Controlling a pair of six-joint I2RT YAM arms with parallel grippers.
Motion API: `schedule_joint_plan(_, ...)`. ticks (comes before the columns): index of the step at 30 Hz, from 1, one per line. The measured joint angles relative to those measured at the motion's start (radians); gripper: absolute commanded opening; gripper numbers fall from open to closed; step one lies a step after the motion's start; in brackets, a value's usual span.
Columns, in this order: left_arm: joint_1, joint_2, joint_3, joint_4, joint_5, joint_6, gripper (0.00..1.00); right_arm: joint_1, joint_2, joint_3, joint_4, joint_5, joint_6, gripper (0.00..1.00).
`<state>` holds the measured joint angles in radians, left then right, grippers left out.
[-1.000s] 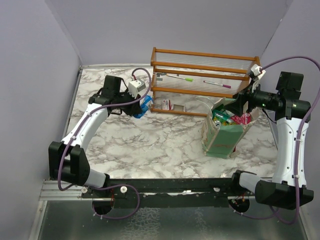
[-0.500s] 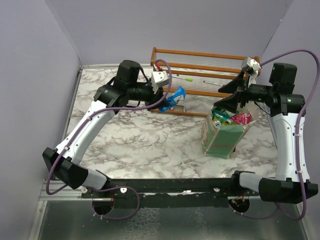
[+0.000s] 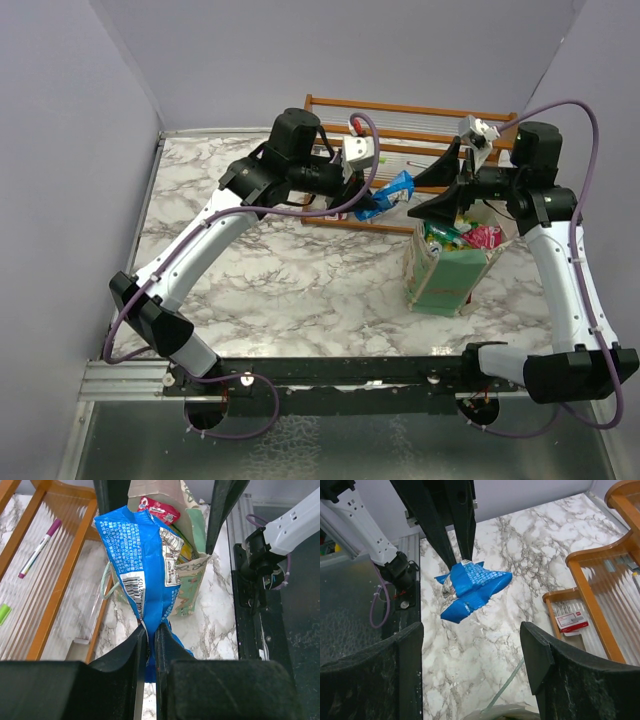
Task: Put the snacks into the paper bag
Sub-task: Place the snack in the paper bag.
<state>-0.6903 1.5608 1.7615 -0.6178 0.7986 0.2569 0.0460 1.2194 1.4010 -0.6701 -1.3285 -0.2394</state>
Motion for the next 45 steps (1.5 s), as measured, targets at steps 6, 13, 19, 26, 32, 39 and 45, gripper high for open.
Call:
schedule_joint_plan(6, -0.031, 0.014, 0.012, 0.004, -0.005, -0.002, 0.01, 0.000, -0.001, -0.040, 0.097, -0.001, 0.108, 0.71)
schedule_joint_plan(13, -0.052, 0.014, 0.012, 0.004, -0.048, -0.004, 0.00, 0.000, -0.024, -0.071, 0.177, -0.002, 0.204, 0.51)
schedule_joint_plan(19, -0.065, 0.018, 0.012, 0.004, -0.085, -0.002, 0.00, -0.002, -0.034, -0.087, 0.207, 0.003, 0.249, 0.28)
schedule_joint_plan(26, -0.071, 0.022, 0.012, 0.011, -0.103, 0.001, 0.11, -0.011, -0.046, -0.107, 0.222, 0.029, 0.275, 0.01)
schedule_joint_plan(32, -0.078, 0.021, 0.012, 0.027, -0.114, 0.001, 0.37, -0.036, -0.079, -0.120, 0.222, 0.058, 0.281, 0.01)
schedule_joint_plan(39, -0.076, 0.008, 0.012, 0.007, -0.139, 0.015, 0.55, -0.121, -0.148, -0.124, 0.215, 0.095, 0.280, 0.01)
schedule_joint_plan(45, -0.059, -0.034, 0.012, -0.013, -0.161, 0.038, 0.68, -0.218, -0.241, -0.116, 0.150, 0.172, 0.216, 0.01)
